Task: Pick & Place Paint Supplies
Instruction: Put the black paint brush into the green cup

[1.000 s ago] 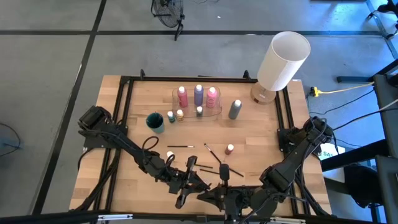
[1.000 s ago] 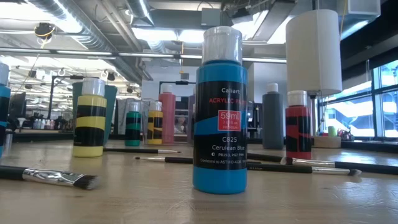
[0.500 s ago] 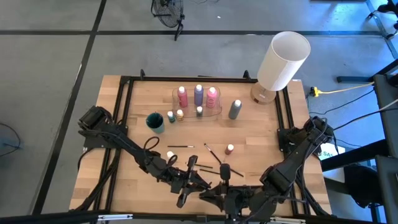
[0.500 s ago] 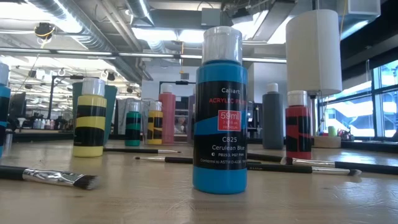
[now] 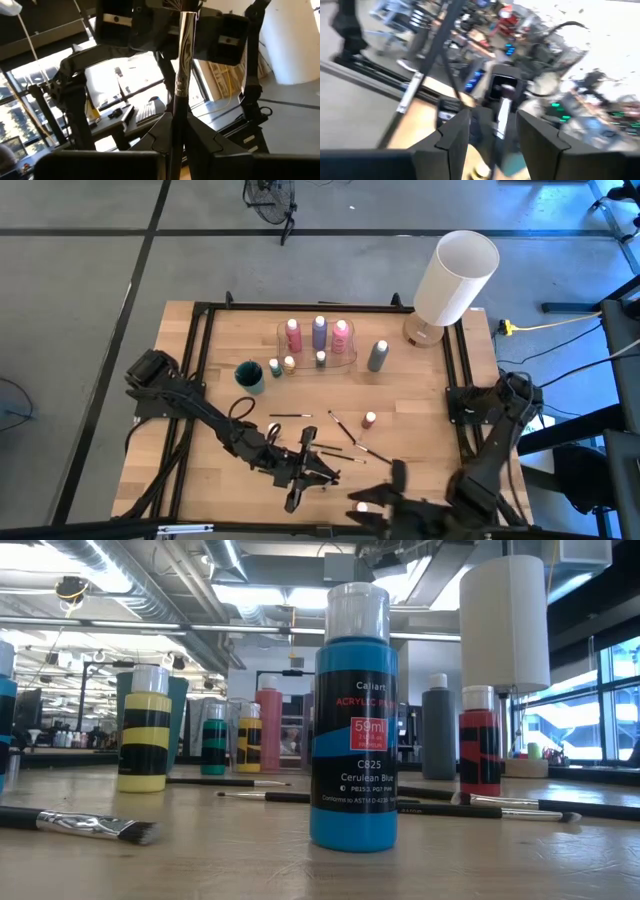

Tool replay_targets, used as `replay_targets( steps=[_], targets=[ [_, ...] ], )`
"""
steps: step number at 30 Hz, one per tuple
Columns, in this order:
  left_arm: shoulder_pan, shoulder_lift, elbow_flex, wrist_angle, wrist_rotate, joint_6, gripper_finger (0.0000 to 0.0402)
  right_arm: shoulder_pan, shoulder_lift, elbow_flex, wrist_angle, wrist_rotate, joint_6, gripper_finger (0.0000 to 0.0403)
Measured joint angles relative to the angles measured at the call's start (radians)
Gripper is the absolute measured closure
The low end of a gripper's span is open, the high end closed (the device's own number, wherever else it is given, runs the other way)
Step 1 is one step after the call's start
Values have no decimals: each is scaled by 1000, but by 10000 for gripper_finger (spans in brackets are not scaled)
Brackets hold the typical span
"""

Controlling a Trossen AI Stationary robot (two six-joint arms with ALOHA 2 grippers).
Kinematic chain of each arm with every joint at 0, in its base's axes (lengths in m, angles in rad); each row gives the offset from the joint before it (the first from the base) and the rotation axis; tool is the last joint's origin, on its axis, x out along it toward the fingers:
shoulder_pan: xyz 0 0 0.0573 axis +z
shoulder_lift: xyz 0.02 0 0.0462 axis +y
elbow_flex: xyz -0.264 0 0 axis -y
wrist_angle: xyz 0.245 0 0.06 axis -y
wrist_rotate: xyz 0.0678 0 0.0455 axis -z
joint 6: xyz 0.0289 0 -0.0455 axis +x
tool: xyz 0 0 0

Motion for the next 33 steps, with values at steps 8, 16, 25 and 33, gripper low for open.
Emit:
replay_targets(
  steps=[8,16,25,33],
  targets=[
    [-39,-45,0,-17,-352,70,374,167,0,0,-73,238,110,248],
    [-72,-163,-3,-161,-679,168,373,243,0,0,-270,249,410,257],
    [1,-451,-198,-328,-794,-31,373,250,0,0,-558,194,746,259],
    [36,-700,-614,-154,-809,-289,373,250,11,1,-669,159,862,259]
  ],
)
